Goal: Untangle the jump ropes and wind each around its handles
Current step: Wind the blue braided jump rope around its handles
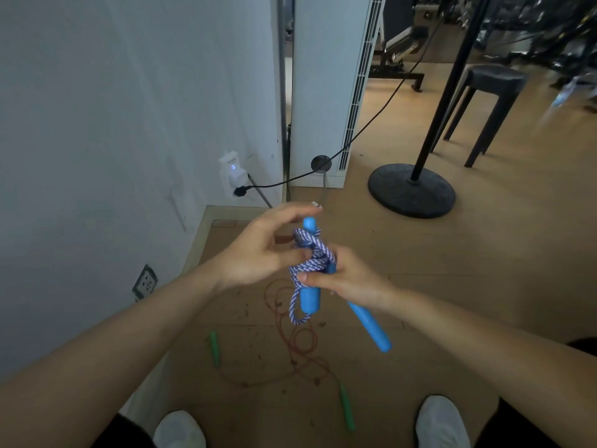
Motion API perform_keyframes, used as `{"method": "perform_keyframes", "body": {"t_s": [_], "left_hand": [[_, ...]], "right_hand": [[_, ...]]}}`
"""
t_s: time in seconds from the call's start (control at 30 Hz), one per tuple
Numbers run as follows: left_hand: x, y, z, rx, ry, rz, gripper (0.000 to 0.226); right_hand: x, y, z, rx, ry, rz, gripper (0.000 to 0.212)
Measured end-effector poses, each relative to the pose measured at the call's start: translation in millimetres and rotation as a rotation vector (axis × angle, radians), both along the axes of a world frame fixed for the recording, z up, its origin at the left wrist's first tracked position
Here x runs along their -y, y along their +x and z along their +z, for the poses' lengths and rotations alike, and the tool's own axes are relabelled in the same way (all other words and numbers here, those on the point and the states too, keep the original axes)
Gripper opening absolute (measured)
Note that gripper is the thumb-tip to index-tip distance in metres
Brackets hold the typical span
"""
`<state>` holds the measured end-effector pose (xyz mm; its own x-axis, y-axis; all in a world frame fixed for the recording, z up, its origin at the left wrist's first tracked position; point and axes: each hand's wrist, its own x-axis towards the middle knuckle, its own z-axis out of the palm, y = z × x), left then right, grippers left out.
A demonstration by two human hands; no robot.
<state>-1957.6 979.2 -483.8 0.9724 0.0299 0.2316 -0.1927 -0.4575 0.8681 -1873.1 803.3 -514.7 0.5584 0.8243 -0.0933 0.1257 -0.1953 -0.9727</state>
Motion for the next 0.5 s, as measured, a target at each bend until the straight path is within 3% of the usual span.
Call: {"method": "perform_keyframes", "body": {"t_s": [0.17, 0.33, 0.5], "left_hand": [[1.3, -1.2, -5.1, 0.042, -0.044, 0.079, 0.038], [14.4, -0.9, -10.0, -0.045, -0.343, 0.105, 0.016], [22.1, 1.4, -11.0, -0.127, -0.526, 0.035, 0.042]], "right_hand": [[0.9, -3.6, 3.3, -0.087, 0.053, -0.126, 0.028], [1.3, 0.6, 5.3, -0.108, 0.095, -0.225, 0.033], [-2.2, -5.9, 4.3, -0.131, 0.123, -0.214, 0.036]]}}
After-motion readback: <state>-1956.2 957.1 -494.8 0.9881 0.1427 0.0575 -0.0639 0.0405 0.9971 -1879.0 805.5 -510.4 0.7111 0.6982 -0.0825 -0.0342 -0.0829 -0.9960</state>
